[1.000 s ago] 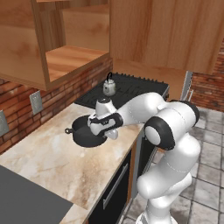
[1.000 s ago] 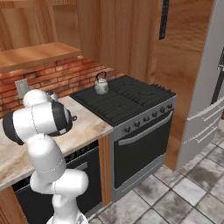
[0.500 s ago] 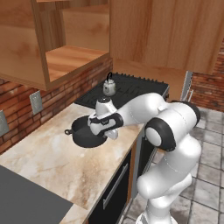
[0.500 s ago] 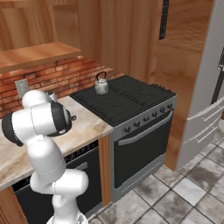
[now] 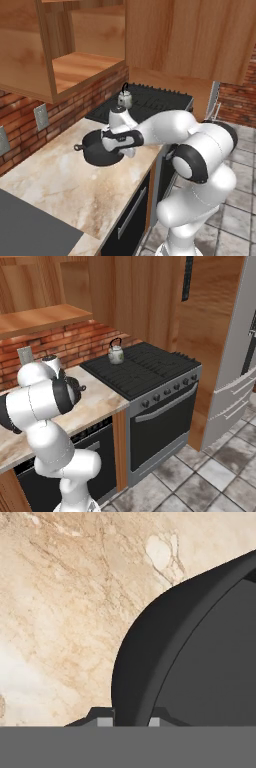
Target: Pick the kettle from the cabinet and place it on a stove burner. Then pick the pot from the counter and place it on another stove burner. Finally, turn both burners on.
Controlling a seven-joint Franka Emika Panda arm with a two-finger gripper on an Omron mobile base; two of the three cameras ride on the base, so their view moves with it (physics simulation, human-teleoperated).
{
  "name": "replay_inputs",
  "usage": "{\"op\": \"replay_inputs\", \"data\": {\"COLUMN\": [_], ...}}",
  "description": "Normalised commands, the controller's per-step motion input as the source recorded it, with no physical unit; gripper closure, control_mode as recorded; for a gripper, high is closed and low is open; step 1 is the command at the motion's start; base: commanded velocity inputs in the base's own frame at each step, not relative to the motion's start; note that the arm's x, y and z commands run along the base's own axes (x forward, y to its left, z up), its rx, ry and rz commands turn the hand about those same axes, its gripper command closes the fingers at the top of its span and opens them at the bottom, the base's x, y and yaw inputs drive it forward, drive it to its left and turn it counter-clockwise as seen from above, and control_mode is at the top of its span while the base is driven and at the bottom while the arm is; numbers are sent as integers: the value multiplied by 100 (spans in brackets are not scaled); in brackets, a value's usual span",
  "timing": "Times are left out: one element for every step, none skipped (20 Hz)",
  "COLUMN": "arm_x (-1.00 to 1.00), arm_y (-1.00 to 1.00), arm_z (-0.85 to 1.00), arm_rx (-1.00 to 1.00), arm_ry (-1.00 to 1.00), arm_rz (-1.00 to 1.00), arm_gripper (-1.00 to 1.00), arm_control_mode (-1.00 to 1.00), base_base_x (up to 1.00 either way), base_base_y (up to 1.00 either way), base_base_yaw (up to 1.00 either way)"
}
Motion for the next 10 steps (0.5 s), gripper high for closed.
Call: {"op": "replay_inputs", "data": {"arm_x": [-18, -19, -18, -19, -18, -19, -19, -19, -19, -21], "arm_y": [0, 0, 0, 0, 0, 0, 0, -4, -6, -7], "arm_z": [42, 42, 42, 42, 42, 42, 40, 34, 33, 33], "arm_rx": [0, 0, 0, 0, 0, 0, 0, 0, 0, 0], "arm_ry": [0, 0, 0, 0, 0, 0, 0, 0, 0, 0], "arm_rz": [-6, -6, -5, -5, -4, -4, -3, -3, -3, -2], "arm_gripper": [100, 100, 100, 100, 100, 100, 100, 100, 100, 100], "arm_control_mode": [-100, -100, -100, -100, -100, -100, -100, -100, -100, -100], "base_base_x": [0, 0, 0, 0, 0, 0, 0, 0, 0, 0], "base_base_y": [0, 0, 0, 0, 0, 0, 0, 0, 0, 0], "base_base_yaw": [0, 0, 0, 0, 0, 0, 0, 0, 0, 0]}}
